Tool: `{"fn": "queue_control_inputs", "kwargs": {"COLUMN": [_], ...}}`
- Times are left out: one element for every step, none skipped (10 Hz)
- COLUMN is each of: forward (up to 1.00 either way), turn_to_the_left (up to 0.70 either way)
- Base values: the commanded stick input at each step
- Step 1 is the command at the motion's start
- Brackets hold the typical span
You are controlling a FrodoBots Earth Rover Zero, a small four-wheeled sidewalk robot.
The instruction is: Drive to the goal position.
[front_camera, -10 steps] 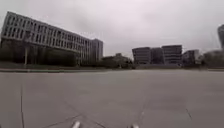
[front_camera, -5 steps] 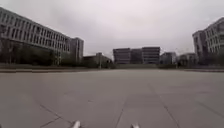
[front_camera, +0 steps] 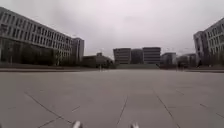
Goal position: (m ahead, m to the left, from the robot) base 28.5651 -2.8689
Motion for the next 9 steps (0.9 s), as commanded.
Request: {"fn": "queue_control_inputs", "kwargs": {"forward": [0.0, 0.0, 0.0, 0.0, 0.0, 0.0, 0.0, 0.0, 0.0], "turn_to_the_left": [0.0, -0.03, -0.01, 0.0, 0.0, 0.0, 0.0, 0.0, 0.0]}}
